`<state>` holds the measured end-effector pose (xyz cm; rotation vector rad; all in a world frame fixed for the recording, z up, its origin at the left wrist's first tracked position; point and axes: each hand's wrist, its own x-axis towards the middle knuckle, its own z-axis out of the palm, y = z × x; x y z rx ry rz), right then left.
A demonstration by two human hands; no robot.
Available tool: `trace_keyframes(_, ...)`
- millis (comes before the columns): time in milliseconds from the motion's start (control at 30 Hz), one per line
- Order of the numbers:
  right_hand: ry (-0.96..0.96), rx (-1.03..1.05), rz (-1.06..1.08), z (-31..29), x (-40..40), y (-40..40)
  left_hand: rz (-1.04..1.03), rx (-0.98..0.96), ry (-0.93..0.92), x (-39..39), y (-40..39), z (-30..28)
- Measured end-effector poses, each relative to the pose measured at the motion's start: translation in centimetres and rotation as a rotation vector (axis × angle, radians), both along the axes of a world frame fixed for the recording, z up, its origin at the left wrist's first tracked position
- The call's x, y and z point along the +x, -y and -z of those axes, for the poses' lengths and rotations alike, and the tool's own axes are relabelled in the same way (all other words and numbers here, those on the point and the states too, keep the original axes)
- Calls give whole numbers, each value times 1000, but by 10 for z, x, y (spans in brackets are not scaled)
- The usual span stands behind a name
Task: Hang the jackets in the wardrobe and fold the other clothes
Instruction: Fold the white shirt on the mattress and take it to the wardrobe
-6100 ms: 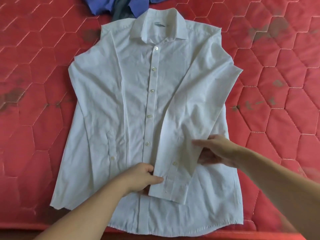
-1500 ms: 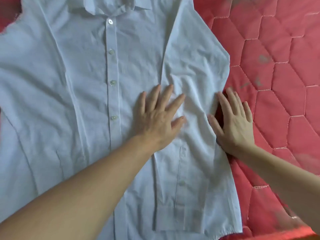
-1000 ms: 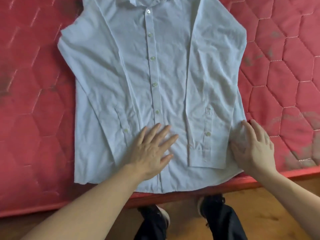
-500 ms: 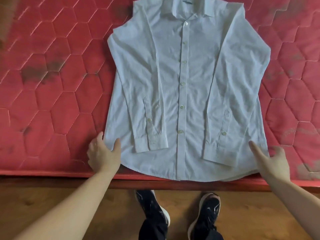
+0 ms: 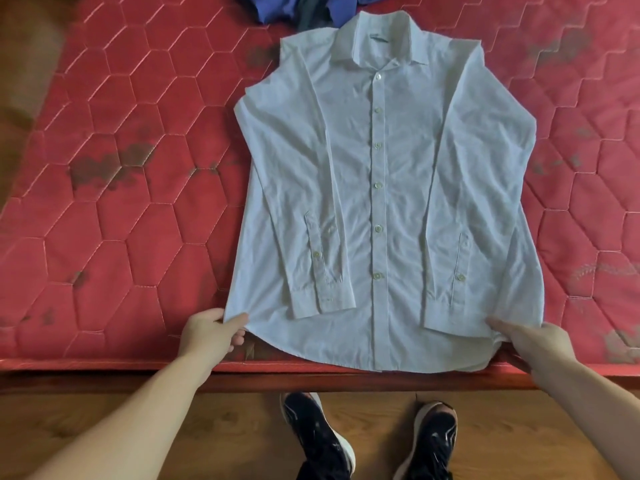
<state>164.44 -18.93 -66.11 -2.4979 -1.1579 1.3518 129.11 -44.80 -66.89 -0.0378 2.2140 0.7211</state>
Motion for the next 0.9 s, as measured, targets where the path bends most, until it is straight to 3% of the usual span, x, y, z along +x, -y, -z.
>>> trace_keyframes(200, 26, 22, 75, 0, 15, 16, 154, -45, 75, -9, 14, -4)
trace_keyframes(500, -119, 109, 177, -23, 15, 29, -105, 122, 109, 0, 16, -29)
trace_keyframes(667, -98, 106, 173, -8, 57, 26, 43, 213, 31, 3, 24, -50)
trace_keyframes(800, -136, 99, 158, -30, 53, 36, 141, 206, 1, 3, 35, -54)
trace_keyframes(900, -155, 135, 28, -40, 57, 44, 254, 159, 18, 4, 43, -60)
